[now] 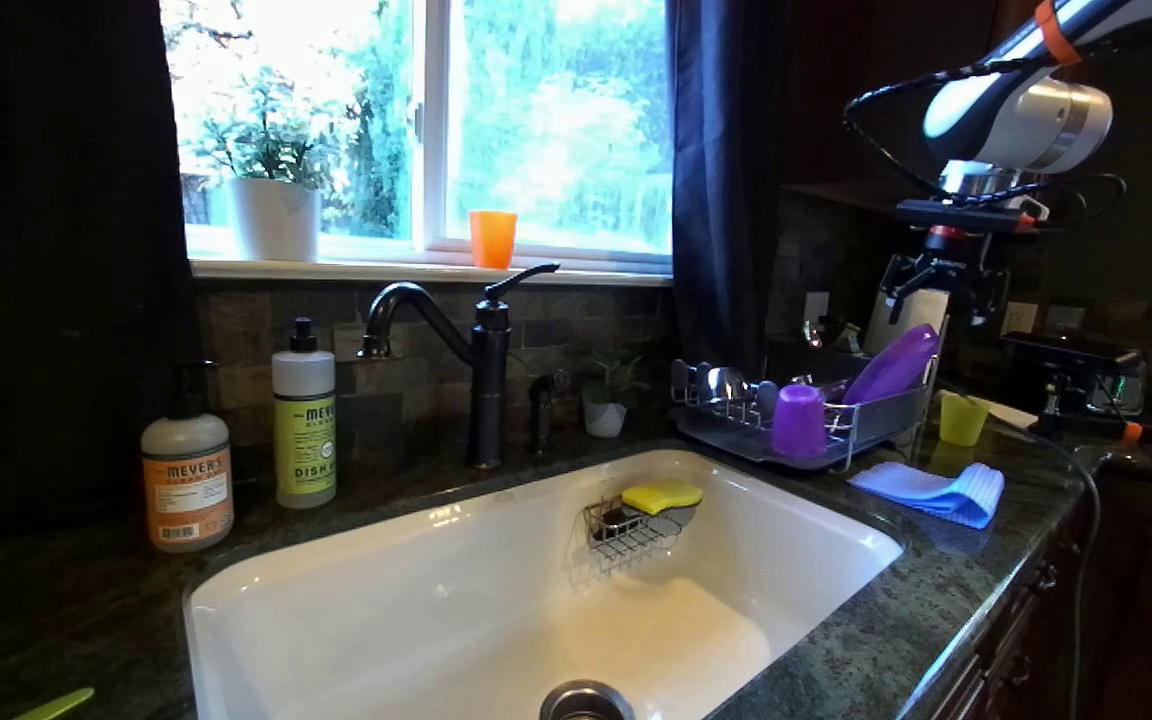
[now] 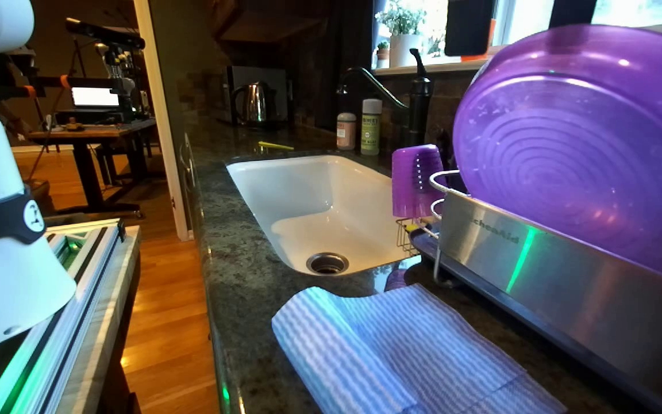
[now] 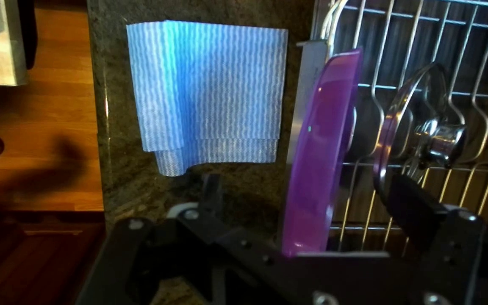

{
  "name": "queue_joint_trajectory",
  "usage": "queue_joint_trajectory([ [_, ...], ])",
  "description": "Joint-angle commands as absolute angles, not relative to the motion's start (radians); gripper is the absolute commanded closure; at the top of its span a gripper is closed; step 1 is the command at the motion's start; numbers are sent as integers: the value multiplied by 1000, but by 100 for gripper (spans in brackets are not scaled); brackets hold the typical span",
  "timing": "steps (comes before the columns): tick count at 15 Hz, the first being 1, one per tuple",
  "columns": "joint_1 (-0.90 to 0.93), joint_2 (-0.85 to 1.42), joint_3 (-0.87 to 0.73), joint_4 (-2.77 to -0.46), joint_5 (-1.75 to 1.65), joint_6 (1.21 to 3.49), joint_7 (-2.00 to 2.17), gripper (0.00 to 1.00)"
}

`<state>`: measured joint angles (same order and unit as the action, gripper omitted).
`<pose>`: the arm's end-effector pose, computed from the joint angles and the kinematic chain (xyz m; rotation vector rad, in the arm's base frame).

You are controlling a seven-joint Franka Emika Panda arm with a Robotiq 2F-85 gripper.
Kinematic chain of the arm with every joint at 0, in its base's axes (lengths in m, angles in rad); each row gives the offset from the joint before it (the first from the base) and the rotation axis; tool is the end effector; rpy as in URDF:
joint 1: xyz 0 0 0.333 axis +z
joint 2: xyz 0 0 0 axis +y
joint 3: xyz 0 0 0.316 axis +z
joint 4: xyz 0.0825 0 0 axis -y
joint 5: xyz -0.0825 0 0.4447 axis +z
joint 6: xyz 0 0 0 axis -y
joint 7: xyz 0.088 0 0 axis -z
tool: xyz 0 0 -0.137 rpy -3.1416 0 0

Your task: Remove the purple plate from the drying rack and put it on the left side of the cabinet

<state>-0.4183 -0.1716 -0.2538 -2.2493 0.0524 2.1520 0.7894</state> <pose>0.4359 -0.3426 0.3818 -2.2443 2.0631 -0.0959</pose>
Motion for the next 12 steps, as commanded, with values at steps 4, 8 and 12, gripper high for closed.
queue_joint_trajectory([
  [4,-406,-69,-302,-2087,44,1909,808,5],
  [8,-400,-1,-317,-1978,36,1798,824,12],
  [12,-385,66,-320,-1923,37,1785,831,12],
])
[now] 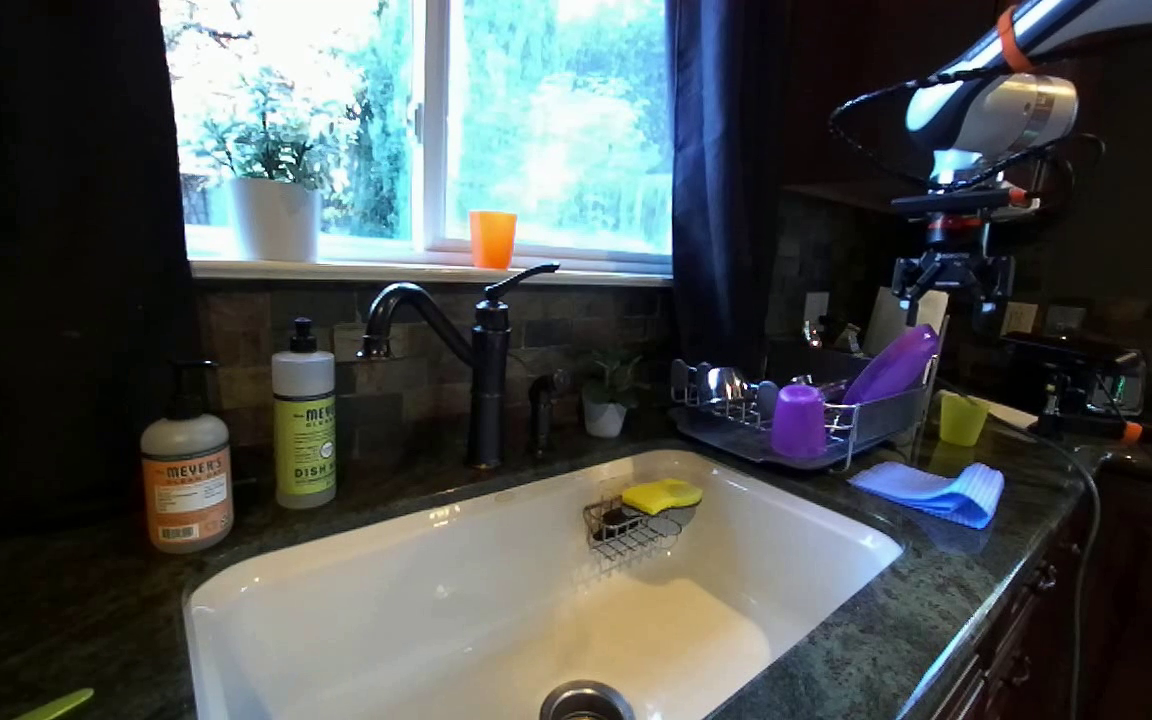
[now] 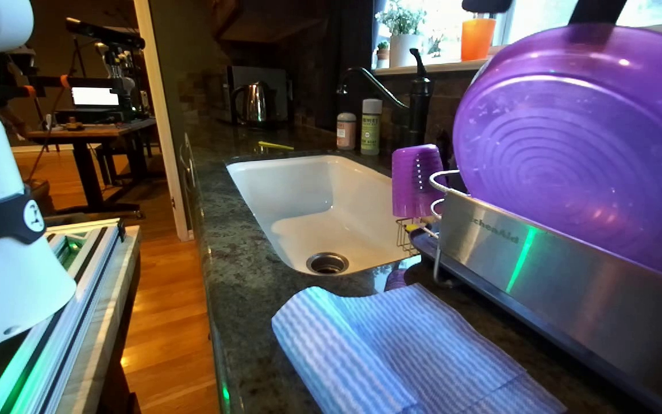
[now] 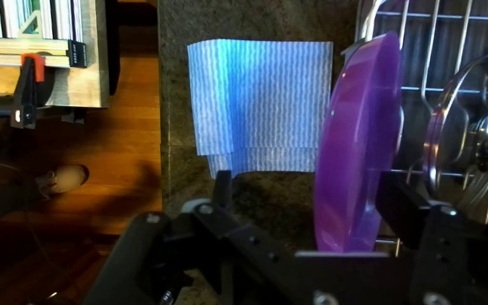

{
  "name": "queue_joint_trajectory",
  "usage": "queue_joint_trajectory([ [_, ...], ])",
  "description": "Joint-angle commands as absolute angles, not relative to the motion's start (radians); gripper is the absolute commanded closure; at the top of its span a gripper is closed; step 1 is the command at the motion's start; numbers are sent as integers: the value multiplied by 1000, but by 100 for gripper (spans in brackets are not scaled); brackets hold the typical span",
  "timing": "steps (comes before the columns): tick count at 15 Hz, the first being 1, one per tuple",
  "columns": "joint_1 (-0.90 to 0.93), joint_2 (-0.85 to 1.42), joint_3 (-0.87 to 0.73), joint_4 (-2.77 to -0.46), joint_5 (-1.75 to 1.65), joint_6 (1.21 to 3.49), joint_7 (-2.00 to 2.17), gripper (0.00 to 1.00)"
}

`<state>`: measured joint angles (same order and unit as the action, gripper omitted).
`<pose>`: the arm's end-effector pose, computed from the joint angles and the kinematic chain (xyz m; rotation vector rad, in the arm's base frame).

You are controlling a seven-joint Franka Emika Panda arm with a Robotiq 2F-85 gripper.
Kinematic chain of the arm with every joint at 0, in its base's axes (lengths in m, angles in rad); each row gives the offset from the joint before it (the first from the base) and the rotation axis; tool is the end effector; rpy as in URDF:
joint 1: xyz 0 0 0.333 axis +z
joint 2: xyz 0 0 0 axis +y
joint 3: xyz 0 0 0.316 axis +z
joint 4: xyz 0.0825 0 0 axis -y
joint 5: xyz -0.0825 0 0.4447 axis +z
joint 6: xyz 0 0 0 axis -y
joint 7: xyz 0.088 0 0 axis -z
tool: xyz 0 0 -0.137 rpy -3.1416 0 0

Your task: Remove the purple plate from the drying rack and put it on the left side of the cabinet

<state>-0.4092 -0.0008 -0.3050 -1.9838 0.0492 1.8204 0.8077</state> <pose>0.4475 -0.3807 0.3972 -2.2220 2.1501 0.2551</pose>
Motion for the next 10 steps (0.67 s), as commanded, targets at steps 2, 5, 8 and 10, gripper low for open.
queue_joint_trajectory([
  [2,-377,92,-321,-1910,39,1798,839,30],
  [5,-364,114,-322,-1899,40,1801,846,48],
  [8,-354,94,-325,-1898,24,1799,849,74],
  [10,-349,60,-326,-1899,-9,1787,843,90],
])
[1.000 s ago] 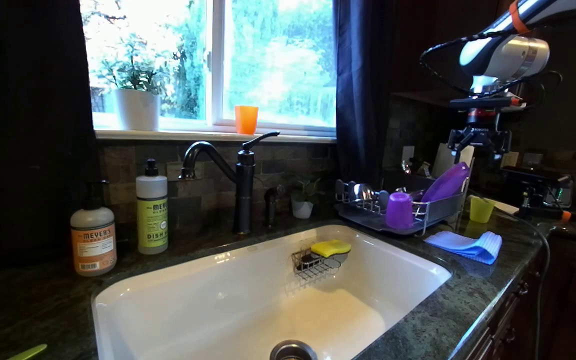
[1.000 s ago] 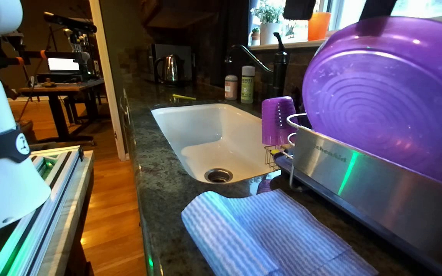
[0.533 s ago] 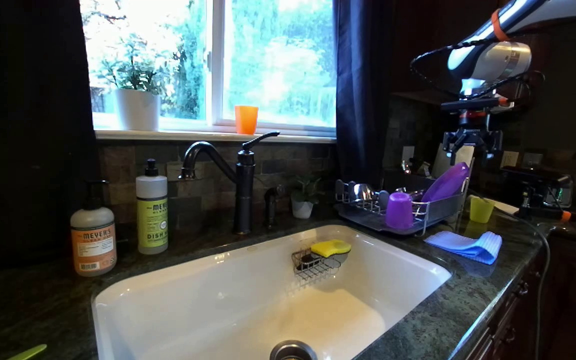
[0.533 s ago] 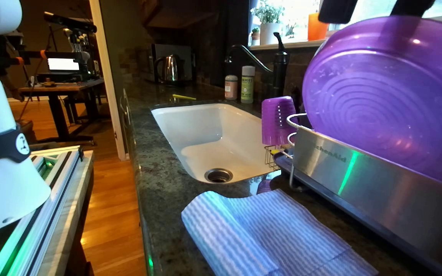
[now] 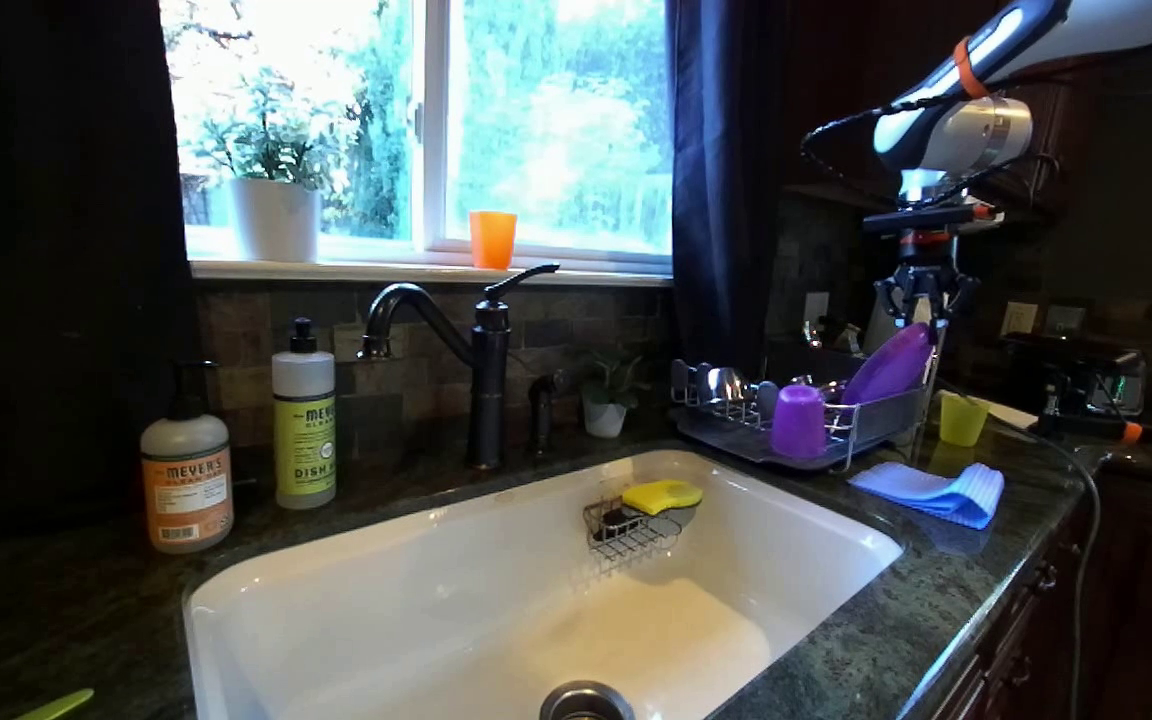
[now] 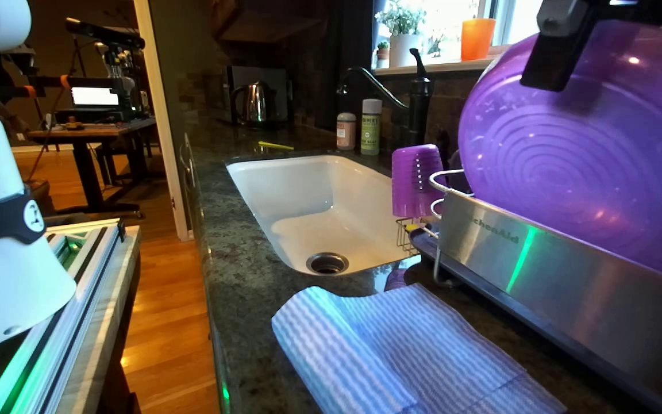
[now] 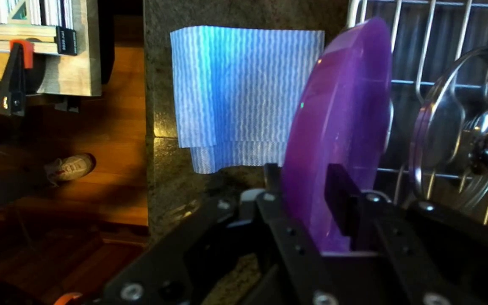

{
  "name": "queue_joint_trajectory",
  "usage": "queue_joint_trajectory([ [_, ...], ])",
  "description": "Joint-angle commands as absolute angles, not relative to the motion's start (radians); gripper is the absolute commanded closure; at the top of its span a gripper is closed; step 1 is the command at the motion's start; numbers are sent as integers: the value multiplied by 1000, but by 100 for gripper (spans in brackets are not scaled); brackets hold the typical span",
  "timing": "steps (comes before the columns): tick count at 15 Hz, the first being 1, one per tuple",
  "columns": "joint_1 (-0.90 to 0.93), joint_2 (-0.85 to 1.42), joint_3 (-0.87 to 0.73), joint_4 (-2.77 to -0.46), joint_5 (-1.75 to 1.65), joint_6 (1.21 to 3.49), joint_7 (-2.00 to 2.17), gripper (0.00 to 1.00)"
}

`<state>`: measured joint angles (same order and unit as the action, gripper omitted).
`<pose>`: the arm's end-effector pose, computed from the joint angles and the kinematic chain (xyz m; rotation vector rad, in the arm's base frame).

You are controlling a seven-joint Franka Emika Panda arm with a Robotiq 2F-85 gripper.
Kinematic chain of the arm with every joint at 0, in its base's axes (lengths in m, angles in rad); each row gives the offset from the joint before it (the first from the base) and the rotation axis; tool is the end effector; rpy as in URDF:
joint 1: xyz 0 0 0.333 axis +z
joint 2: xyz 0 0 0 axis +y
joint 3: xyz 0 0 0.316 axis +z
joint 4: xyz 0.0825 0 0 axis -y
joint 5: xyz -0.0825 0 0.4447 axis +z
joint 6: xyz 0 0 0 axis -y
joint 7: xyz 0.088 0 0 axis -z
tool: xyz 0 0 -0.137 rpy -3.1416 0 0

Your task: Remove the purple plate from the drying rack and put it on the left side of the cabinet

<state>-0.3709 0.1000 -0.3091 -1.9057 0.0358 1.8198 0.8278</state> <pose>0.4803 -0.3804 0.3785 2.2595 -2.1499 -0.2826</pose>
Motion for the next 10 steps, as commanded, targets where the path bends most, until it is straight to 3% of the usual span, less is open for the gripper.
queue_joint_trajectory([
  [1,-347,46,-326,-1897,-29,1783,839,96],
  [2,-345,34,-326,-1891,-46,1776,834,100],
  [10,-342,-58,-318,-1833,-8,1711,542,98],
])
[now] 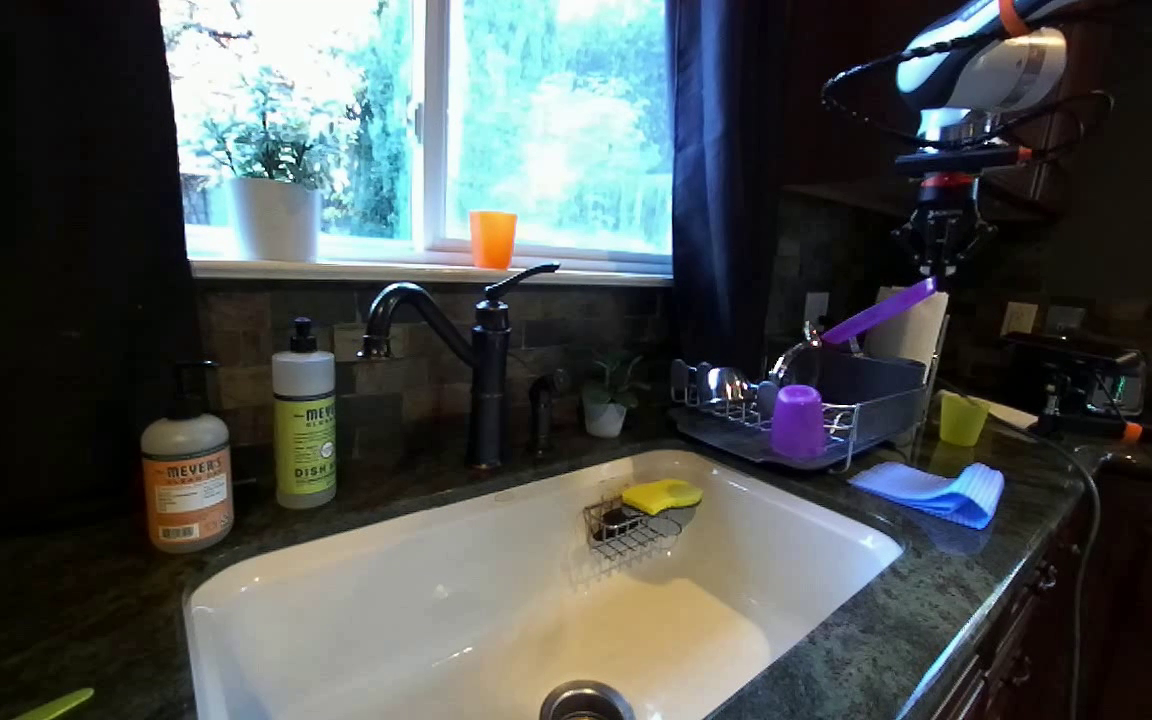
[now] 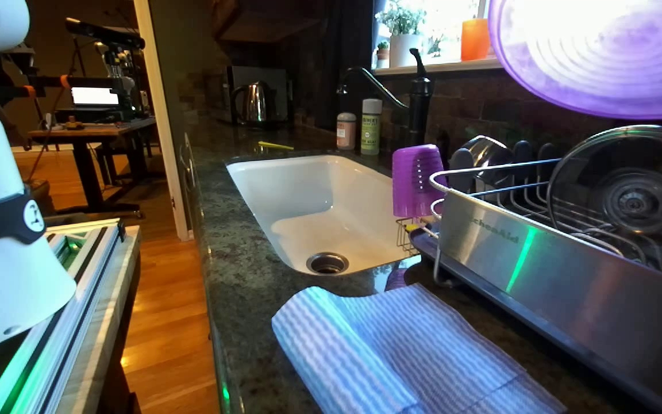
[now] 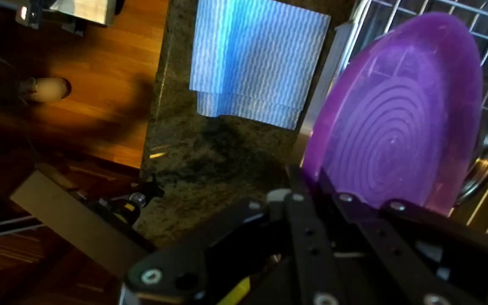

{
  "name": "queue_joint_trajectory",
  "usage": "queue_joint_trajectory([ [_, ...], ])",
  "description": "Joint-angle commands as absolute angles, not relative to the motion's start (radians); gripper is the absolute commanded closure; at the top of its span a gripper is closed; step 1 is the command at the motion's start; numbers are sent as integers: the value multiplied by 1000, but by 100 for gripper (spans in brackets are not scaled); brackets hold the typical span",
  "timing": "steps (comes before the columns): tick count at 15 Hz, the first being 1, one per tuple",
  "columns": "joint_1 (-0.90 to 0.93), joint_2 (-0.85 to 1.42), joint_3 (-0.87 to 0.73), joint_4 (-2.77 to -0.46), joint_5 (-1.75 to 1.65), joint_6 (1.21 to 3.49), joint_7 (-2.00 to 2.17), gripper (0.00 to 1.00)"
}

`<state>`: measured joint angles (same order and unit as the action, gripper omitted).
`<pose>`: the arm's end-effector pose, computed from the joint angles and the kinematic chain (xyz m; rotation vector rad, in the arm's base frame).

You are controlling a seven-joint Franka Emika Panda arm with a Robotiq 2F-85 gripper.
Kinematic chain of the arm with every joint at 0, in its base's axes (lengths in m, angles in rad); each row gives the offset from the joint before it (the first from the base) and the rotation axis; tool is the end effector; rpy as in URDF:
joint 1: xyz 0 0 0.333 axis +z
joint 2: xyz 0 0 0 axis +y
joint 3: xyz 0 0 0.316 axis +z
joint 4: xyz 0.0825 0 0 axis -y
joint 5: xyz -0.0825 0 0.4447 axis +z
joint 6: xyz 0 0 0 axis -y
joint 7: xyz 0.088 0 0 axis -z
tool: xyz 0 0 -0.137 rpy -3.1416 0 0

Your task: Remove the purple plate from the drying rack and put it on the left side of the cabinet

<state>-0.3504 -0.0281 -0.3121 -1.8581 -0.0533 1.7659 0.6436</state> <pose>0.4716 -0.3773 0.4739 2.4716 -1.8666 -0.1019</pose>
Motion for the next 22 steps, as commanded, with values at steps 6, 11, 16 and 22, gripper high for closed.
queue_joint_trajectory([
  [6,-330,-105,-304,-1845,5,1709,400,98],
  [11,-302,-186,-282,-1941,4,1899,262,98],
  [16,-254,-238,-259,-2024,283,1983,297,98],
  [22,-248,-208,-243,-1987,282,1941,289,93],
])
